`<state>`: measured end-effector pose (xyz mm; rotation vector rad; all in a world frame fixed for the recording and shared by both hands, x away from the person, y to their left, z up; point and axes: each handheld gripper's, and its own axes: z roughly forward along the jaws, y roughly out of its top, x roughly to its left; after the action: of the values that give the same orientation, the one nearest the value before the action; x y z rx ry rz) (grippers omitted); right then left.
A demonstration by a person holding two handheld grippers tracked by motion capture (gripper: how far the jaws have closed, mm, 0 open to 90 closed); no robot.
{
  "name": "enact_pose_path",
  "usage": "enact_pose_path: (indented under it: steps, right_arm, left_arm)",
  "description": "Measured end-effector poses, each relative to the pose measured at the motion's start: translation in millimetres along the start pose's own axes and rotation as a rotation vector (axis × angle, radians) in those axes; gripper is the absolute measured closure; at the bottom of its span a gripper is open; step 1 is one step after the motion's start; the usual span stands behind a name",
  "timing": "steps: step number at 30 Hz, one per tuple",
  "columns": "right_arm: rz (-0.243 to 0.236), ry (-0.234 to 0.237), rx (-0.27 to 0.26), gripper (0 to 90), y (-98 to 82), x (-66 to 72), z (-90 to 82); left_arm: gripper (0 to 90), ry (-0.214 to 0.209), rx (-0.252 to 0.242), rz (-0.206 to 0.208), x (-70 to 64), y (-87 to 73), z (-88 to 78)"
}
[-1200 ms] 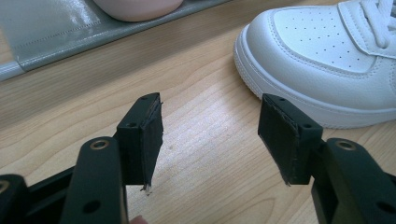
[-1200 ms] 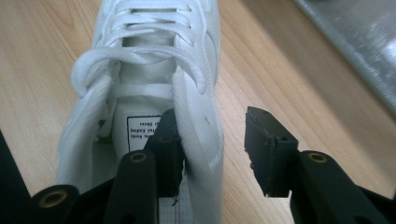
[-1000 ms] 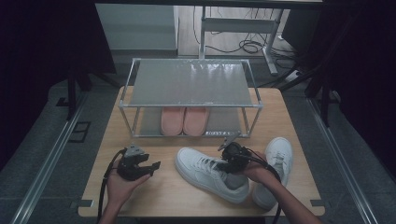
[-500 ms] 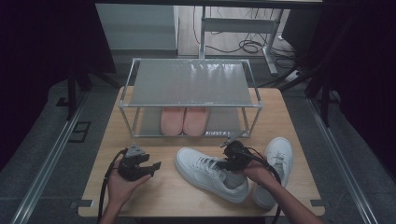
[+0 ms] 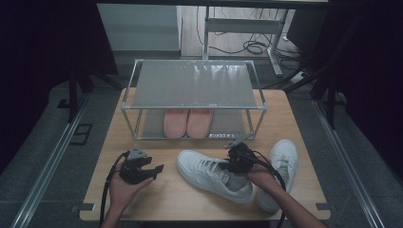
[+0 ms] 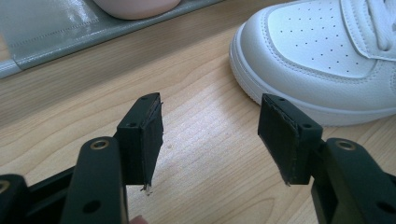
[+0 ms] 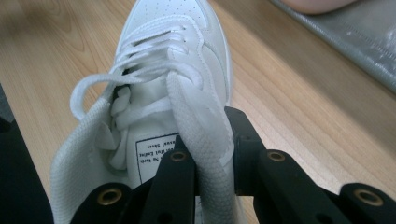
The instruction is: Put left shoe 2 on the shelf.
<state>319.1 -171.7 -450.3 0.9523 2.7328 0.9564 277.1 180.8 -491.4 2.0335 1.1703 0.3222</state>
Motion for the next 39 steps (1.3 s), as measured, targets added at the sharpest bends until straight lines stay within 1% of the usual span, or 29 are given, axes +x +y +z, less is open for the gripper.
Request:
enact_pose_path:
  steps: [6,10,12,18,23,28,32,36,37,39]
  right_arm:
    - [0.007,-0.024,-0.047,81.7,0.0,1.9,-6.1]
    - [0.044,-0.016,-0.094,81.6,-2.5,-1.8,-12.2]
    - [0.052,-0.008,-0.114,81.6,-3.4,-2.6,-16.0]
    - [0.057,0.006,-0.168,81.6,-4.9,-1.3,-26.6]
    - [0.069,0.024,-0.199,81.6,-6.1,-2.2,-31.5]
    - [0.065,0.017,-0.233,81.6,-5.2,-1.3,-37.0]
    - [0.067,0.032,-0.258,81.6,-5.2,-0.2,-41.7]
    - [0.047,0.032,-0.275,81.6,-3.5,3.4,-46.6]
    - [0.042,0.034,-0.283,81.6,-3.2,4.3,-47.5]
    - [0.041,0.040,-0.292,81.7,-2.8,5.9,-49.3]
  left_arm:
    - [40.7,-0.003,0.004,0.002,-0.9,0.0,1.2]
    - [40.7,-0.002,0.001,-0.001,-0.3,0.0,0.5]
    - [40.7,-0.003,0.002,-0.004,-0.3,0.1,0.6]
    - [40.7,-0.004,-0.003,-0.004,-1.0,0.4,-0.8]
    - [40.8,0.002,0.001,-0.011,-0.1,0.1,0.2]
    - [40.9,0.001,0.004,-0.011,-0.8,0.1,0.6]
    - [41.0,-0.003,0.005,-0.009,-0.7,0.2,1.0]
    - [41.0,-0.006,0.002,-0.015,-1.1,0.1,0.8]
    - [41.0,-0.007,0.000,-0.010,-0.9,0.2,0.6]
    - [40.9,-0.006,-0.001,-0.012,-1.1,0.4,-0.3]
